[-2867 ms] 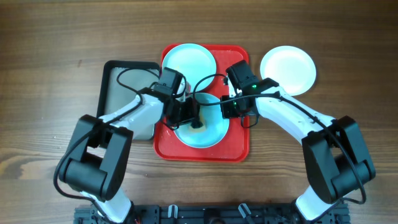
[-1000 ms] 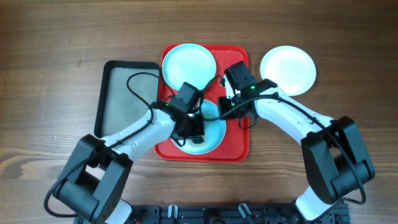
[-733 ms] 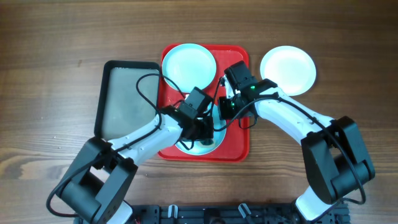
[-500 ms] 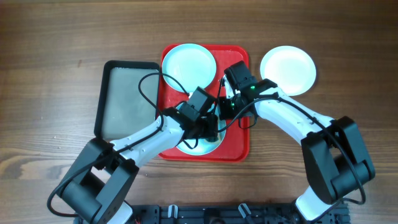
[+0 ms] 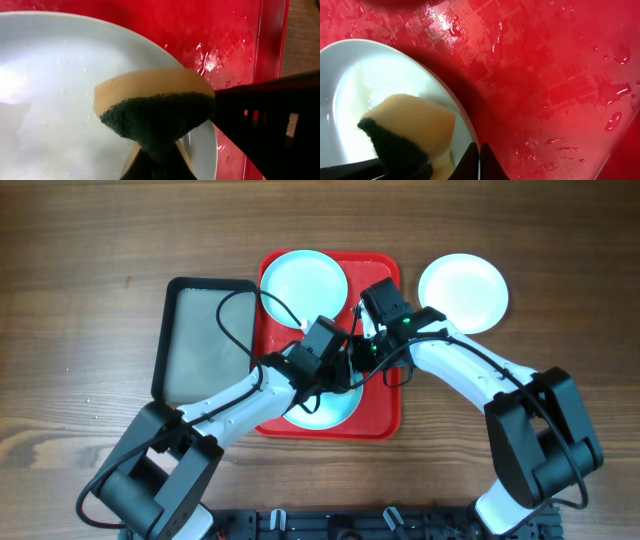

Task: Clean dirty plates on tray and stack at the side
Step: 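Keep scrubbing the plate's lower side with the sponge, right gripper holding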

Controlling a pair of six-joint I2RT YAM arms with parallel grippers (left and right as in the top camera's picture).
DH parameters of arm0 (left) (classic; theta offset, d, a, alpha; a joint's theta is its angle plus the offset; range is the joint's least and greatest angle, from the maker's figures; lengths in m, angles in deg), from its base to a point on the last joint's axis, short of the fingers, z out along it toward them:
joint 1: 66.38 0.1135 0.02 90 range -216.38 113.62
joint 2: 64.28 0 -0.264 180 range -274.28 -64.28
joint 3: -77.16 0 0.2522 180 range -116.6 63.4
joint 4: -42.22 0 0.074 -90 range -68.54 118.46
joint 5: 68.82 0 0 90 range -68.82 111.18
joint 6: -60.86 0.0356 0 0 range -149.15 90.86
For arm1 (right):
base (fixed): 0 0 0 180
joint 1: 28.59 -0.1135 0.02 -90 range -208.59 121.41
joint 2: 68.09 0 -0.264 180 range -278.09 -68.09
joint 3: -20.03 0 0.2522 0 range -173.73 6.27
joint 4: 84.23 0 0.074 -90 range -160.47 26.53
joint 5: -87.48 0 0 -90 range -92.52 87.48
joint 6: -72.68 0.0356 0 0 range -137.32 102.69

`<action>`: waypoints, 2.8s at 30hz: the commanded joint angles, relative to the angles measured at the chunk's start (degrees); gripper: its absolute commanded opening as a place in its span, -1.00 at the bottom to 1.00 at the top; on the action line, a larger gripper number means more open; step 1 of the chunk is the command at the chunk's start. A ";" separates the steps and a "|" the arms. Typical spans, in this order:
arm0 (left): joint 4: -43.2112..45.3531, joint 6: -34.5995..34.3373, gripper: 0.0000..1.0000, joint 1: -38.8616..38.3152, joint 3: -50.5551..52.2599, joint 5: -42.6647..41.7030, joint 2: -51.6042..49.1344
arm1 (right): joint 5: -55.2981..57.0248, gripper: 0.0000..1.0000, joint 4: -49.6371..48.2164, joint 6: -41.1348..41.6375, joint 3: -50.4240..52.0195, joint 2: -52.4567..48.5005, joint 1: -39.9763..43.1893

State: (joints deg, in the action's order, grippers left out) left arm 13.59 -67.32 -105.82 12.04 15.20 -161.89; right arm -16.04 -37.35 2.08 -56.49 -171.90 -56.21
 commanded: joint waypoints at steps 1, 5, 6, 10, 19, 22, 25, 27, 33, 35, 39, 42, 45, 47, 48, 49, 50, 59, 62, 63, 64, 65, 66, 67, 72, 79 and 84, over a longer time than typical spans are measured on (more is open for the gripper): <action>2.12 -1.53 -0.92 -0.96 -0.17 1.62 -0.87 | -0.74 -0.91 -0.15 0.28 0.44 0.90 -0.33; 1.97 -1.53 -0.92 -0.76 -0.17 4.17 -2.56 | -0.72 -0.92 -0.13 0.28 0.44 0.90 -0.33; 0.55 -1.27 -0.92 -0.13 -0.20 5.01 -2.51 | -0.72 -0.91 -0.13 0.26 0.44 0.90 -0.33; -4.87 -1.31 -0.92 4.44 -0.39 4.87 -0.46 | -0.72 -0.91 -0.15 0.24 0.44 0.90 -0.33; -12.59 1.53 -0.92 12.24 -0.42 0.17 3.89 | -0.72 -0.74 -0.31 0.28 0.44 0.90 -0.33; -12.87 3.43 -0.92 12.96 -0.42 -2.16 4.76 | -0.76 -0.24 -0.20 0.33 0.44 0.90 -0.33; -13.42 3.45 -0.92 13.75 -0.42 -2.12 6.60 | -1.01 -0.03 0.28 1.20 0.44 0.90 -0.33; -14.25 3.45 -0.92 14.36 -0.42 -2.12 8.09 | -2.29 -0.01 0.79 1.64 0.50 0.90 -0.33; -17.62 3.98 -0.92 14.53 -0.39 -2.10 8.46 | -3.32 -0.06 -1.51 1.64 2.40 0.90 -2.27; -18.29 4.81 -0.92 14.53 -0.39 -2.12 8.46 | -3.34 -0.13 -1.90 1.64 2.51 0.90 -2.67; -19.69 4.79 -0.92 14.53 -0.39 -2.12 8.46 | -4.96 -0.25 -2.95 1.62 2.51 0.90 -2.73; -19.93 4.81 -0.92 14.53 -0.39 -2.12 8.46 | -6.51 -0.27 -3.80 1.66 2.51 0.87 -2.82; -19.91 4.79 -0.92 14.53 -0.39 -2.12 8.46 | -6.49 -0.50 -4.00 1.68 2.75 0.83 -2.82; -19.93 4.79 -0.92 14.53 -0.39 -2.12 8.46 | -6.49 -0.53 -4.96 1.92 3.85 0.83 -2.82; -19.91 4.79 -0.92 14.53 -0.39 -2.12 8.46 | -6.49 -0.53 -5.60 2.43 4.50 0.83 -2.82; -19.91 4.79 -0.92 14.53 -0.39 -2.10 8.46 | -6.51 -0.53 -6.40 3.48 5.18 0.83 -2.82; -19.89 4.79 -0.92 14.53 -0.39 -2.12 8.46 | -6.54 -0.61 -7.10 4.13 5.66 0.83 -2.82; -19.17 4.83 -0.92 13.75 -0.39 -2.12 8.44 | -5.73 -0.91 -8.96 5.55 5.90 0.83 -2.80; -16.83 4.96 -0.92 12.24 -0.39 -2.12 8.44 | -4.13 -0.91 -10.34 6.58 5.88 0.83 -2.75; -16.33 4.96 -0.92 11.69 -0.39 -2.08 8.44 | -4.13 -0.91 -10.36 6.58 5.88 0.83 -2.75; -16.13 4.96 -0.92 11.19 -0.39 -2.01 8.41 | -4.13 -0.91 -10.21 6.56 5.88 0.83 -2.75; -16.24 4.94 -0.92 10.73 -0.39 -1.46 8.35 | -4.13 -0.91 -10.10 6.56 5.90 0.83 -2.75; -16.87 4.94 -0.92 10.56 -0.39 -0.39 8.22 | -4.13 -0.91 -9.92 6.54 5.90 0.83 -2.75; -17.59 4.94 -0.92 10.58 -0.39 0.55 8.22 | -4.11 -0.91 -9.68 6.45 5.88 0.83 -2.75; -22.58 4.98 -0.90 12.41 -0.39 3.74 7.98 | -3.87 -0.91 -9.05 6.14 5.90 0.83 -2.75; -23.15 6.10 -0.86 12.72 -0.28 7.43 5.38 | -3.91 -0.91 -9.09 6.19 5.90 0.83 -2.75; -23.08 6.08 -0.83 12.72 -0.28 8.48 2.62 | -3.91 -0.92 -9.09 6.14 5.90 0.83 -2.75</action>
State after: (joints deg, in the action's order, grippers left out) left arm -9.52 -62.20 -93.29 11.72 21.61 -157.32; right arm -20.85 -46.51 7.98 -51.07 -171.90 -58.88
